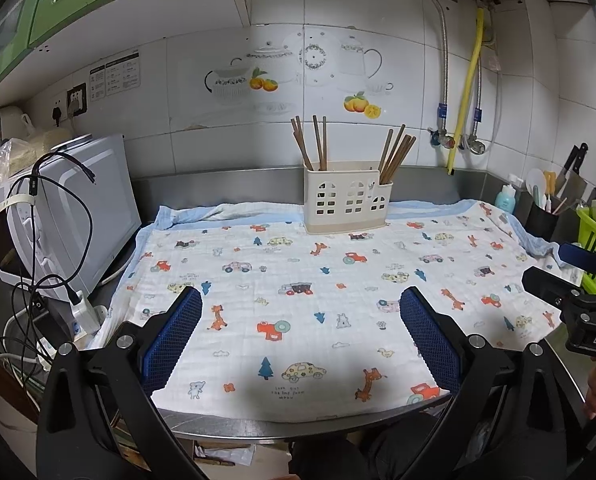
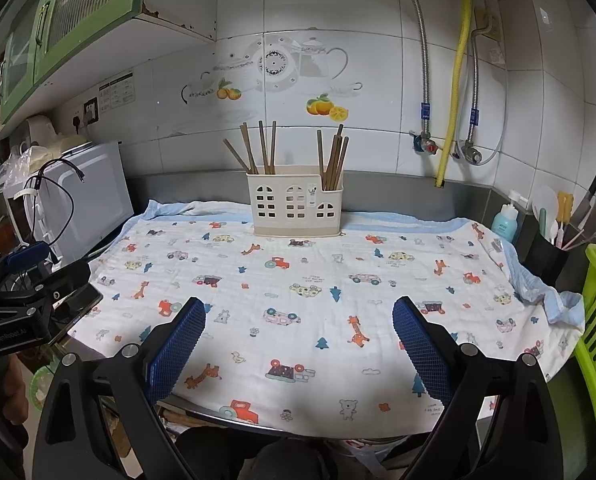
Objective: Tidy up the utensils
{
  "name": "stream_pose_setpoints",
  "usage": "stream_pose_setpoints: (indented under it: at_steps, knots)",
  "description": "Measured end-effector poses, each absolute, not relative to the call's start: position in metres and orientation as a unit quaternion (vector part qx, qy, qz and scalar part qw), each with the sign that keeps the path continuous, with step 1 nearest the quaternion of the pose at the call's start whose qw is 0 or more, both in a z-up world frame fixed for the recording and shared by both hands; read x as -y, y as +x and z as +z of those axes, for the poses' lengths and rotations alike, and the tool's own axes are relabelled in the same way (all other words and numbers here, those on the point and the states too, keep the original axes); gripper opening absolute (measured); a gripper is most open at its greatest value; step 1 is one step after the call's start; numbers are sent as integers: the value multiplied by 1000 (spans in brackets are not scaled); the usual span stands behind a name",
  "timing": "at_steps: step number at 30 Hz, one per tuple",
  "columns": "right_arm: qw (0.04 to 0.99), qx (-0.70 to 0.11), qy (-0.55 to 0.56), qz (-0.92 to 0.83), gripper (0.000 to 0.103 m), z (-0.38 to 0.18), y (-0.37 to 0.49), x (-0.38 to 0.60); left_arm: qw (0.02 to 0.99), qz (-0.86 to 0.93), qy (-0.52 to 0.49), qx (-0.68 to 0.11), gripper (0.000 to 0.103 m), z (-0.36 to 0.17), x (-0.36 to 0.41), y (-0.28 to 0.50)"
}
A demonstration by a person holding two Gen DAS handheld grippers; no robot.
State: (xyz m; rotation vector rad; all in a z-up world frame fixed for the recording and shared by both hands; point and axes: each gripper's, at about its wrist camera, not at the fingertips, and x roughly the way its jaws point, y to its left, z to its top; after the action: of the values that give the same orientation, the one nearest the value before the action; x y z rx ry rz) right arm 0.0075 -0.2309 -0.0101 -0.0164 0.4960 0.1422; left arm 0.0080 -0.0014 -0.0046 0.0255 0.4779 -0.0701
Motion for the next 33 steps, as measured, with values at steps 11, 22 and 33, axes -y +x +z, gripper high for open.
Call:
stream_pose_setpoints:
  at_steps: [11, 22, 33]
  knots:
    - [969, -239, 3, 69, 92, -8, 8, 233, 974, -33, 14, -224, 98, 1, 3, 6]
    - [970, -232, 5, 71, 92, -6, 7, 233, 975, -31, 14, -220, 98, 2, 5, 6]
    - [970, -232, 1, 70, 92, -5, 6, 231, 975, -31, 13, -221, 98, 3, 6, 7]
